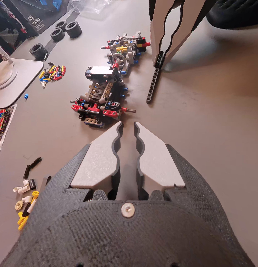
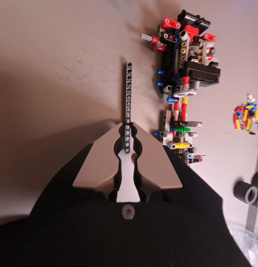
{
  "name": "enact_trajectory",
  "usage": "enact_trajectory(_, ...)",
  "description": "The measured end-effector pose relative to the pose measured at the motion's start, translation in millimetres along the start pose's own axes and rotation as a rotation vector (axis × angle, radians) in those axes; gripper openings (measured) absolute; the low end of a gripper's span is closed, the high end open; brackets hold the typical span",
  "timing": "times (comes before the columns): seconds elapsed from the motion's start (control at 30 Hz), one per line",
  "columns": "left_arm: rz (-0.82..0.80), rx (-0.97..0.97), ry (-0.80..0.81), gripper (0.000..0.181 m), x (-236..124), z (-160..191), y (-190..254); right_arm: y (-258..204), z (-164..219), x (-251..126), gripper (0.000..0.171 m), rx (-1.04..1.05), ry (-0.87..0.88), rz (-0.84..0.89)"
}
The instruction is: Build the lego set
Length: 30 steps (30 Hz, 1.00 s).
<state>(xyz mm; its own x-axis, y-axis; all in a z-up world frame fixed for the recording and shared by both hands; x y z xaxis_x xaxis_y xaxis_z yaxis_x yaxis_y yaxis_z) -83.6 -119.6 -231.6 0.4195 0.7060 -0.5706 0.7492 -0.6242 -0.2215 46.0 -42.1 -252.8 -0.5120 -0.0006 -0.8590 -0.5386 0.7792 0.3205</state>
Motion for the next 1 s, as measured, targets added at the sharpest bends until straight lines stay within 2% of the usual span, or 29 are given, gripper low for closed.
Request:
enact_trajectory(0.2, -0.019, -0.014, 0.028, 0.013, -2.2, -3.8, -2.9, 17.5, -0.4, -0.5, 0.005, -0.083, -0.020, 0.243)
enact_trajectory(0.5, -0.022, -0.008, 0.024, 0.014, -1.3, -3.6, -2.0, 13.5, -1.4, -1.1, 0.005, -0.114, -0.014, 0.299)
enact_trajectory(0.77, -0.021, -0.006, 0.019, 0.014, -0.5, -2.6, -1.6, 3.2, -1.0, -2.0, 0.015, -0.084, 0.056, 0.201)
enact_trajectory(1.0, -0.012, -0.014, 0.016, 0.014, 0.9, -2.3, -1.5, 15.7, 5.3, -20.7, 0.017, 0.210, 0.160, -0.013)
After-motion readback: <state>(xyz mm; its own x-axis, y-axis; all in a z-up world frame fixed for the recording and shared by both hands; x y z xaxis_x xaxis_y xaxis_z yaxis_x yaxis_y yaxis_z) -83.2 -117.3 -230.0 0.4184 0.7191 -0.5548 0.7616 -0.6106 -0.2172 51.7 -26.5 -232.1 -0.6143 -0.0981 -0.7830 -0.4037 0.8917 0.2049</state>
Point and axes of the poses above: each gripper's, where its closed fingertips meet, x out along the fingers, z out of its underside, y = z × x across the jaws, the point moved 2 cm from there along -x, back along the fingers, and after that the axes turned 2 degrees about -y, right-handed, at the moved point
